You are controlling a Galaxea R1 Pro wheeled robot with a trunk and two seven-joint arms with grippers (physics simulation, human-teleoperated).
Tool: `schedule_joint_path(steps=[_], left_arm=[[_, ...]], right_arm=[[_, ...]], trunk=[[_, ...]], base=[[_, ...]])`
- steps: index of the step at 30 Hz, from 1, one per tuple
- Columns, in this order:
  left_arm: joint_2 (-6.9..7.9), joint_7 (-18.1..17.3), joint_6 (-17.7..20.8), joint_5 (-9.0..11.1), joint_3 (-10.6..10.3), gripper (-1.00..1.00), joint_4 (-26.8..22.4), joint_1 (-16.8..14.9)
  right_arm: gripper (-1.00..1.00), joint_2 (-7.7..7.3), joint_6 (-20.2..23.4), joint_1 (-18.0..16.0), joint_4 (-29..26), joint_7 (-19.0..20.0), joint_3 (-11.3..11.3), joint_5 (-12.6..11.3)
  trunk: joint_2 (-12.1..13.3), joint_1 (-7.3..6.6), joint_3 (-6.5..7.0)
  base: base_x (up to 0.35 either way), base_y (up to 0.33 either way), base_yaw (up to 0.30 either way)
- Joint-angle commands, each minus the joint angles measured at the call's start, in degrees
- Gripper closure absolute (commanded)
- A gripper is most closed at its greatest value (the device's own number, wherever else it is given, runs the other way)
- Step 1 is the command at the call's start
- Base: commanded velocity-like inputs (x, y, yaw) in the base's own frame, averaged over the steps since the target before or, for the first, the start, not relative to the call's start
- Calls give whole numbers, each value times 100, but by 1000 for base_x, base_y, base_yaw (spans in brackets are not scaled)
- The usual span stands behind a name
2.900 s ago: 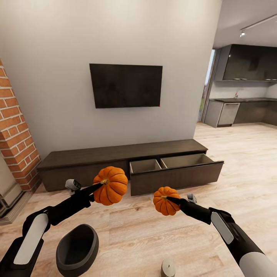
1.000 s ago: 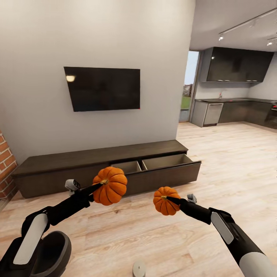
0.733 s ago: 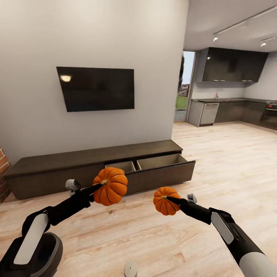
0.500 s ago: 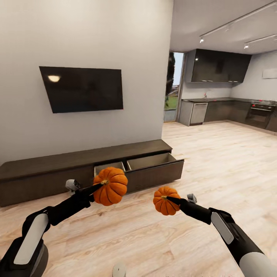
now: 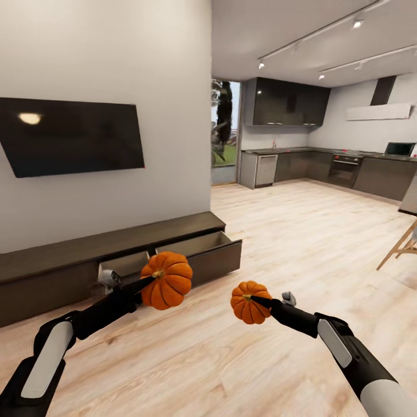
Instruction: Place each of the two pumpkins and all three candles from the living room inside a cabinet in the living room (use any cabinet), then make sure every cabinet is closed, and position the cauldron so it is next to a table in the living room.
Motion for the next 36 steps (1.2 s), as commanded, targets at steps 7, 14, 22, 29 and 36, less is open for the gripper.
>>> schedule_joint_path(steps=[7,14,22,29,36], left_arm=[[-3,-23,48,62,7,100,-6,-3],[-2,-23,51,65,7,100,-4,-3],[-2,-16,44,68,7,100,-5,-3],[-3,-14,42,73,7,100,-5,-3],[-3,-14,42,83,7,100,-4,-3]], right_arm=[[100,-4,44,-7,0,-5,12,-89],[100,-4,44,-7,0,-12,12,-89],[100,-4,44,-7,0,-13,12,-89],[100,-4,39,-7,0,-14,12,-89],[100,0,40,-7,-1,-58,12,-89]], trunk=[[-3,1,11],[-3,1,20],[-3,1,20],[-3,1,20],[-3,1,29]], base=[[228,-253,-277],[226,-244,-158],[270,-209,-5],[290,-191,3],[294,-180,188]])
